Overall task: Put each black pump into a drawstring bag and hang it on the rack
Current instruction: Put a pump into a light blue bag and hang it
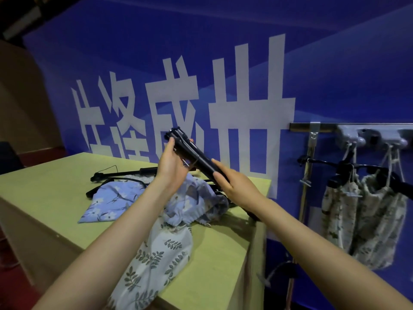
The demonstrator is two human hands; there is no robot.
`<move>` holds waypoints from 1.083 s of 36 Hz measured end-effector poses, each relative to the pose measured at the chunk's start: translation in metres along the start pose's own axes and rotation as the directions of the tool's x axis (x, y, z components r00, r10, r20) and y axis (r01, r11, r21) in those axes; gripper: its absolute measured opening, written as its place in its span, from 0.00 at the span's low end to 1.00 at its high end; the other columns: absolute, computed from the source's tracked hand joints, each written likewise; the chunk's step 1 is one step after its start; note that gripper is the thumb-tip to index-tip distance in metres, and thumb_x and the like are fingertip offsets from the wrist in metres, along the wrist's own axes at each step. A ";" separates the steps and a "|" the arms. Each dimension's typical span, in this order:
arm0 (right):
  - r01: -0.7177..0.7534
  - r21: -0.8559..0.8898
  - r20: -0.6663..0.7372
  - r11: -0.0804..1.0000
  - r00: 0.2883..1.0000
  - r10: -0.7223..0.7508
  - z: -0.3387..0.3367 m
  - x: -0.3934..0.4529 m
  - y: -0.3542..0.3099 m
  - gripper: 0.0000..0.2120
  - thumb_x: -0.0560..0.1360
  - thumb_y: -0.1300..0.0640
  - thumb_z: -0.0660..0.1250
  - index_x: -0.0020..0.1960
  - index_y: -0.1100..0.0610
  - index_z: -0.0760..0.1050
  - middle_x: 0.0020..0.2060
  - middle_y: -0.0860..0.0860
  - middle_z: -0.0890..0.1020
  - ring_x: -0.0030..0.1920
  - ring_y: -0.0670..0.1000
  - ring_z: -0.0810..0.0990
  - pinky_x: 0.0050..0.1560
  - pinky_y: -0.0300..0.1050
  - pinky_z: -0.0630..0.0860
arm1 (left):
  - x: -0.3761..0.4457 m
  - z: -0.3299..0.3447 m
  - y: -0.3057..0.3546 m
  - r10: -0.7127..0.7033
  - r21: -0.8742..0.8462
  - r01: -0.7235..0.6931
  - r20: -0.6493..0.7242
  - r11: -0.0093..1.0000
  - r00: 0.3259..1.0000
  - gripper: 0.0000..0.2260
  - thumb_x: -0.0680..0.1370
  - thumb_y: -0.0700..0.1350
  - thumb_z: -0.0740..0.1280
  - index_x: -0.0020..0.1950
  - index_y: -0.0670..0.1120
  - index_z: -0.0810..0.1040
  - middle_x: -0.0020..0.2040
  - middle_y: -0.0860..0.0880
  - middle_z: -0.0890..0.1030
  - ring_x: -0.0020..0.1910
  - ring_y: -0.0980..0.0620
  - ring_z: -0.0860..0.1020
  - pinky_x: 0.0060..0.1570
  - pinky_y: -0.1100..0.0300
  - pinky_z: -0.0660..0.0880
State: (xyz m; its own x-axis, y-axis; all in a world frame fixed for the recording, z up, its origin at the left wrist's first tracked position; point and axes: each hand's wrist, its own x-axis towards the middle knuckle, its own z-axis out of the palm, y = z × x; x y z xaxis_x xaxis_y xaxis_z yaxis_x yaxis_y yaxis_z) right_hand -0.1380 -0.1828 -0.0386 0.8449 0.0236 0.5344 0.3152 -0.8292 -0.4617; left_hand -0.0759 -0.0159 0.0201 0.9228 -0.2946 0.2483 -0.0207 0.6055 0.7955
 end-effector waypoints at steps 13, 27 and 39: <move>-0.038 0.104 -0.049 0.994 0.998 0.043 0.008 0.005 -0.031 0.19 0.81 0.42 0.55 0.69 0.47 0.65 0.47 0.48 0.81 0.44 0.49 0.79 0.46 0.54 0.79 | -0.001 0.006 -0.008 0.141 -0.091 -0.145 -0.044 0.985 0.989 0.14 0.82 0.52 0.59 0.66 0.48 0.70 0.49 0.43 0.81 0.46 0.46 0.82 0.45 0.52 0.81; -0.135 0.193 -0.139 0.972 0.977 0.164 0.000 0.008 -0.013 0.23 0.77 0.33 0.54 0.45 0.51 0.76 0.34 0.48 0.79 0.36 0.49 0.77 0.38 0.51 0.74 | -0.004 0.002 -0.015 0.089 0.144 -0.103 0.102 0.984 0.991 0.15 0.82 0.47 0.61 0.69 0.49 0.70 0.56 0.44 0.80 0.55 0.45 0.80 0.50 0.51 0.79; -0.256 0.288 -0.067 0.923 0.956 0.286 -0.013 -0.018 0.028 0.21 0.78 0.35 0.55 0.42 0.49 0.75 0.32 0.49 0.77 0.33 0.50 0.77 0.35 0.50 0.74 | -0.028 -0.062 -0.053 -0.031 0.795 -0.391 0.426 -0.464 0.904 0.18 0.72 0.64 0.67 0.46 0.50 0.71 0.41 0.53 0.71 0.42 0.51 0.73 0.34 0.57 0.66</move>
State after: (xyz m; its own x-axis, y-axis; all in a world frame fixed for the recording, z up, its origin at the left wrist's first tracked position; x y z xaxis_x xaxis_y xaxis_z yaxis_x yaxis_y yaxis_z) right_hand -0.1501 -0.2131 -0.0523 0.8689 -0.2521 0.4260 0.1988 -0.6104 -0.7667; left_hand -0.0764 0.0064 -0.0632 0.6710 -0.6004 0.4350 -0.6570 -0.7534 -0.0263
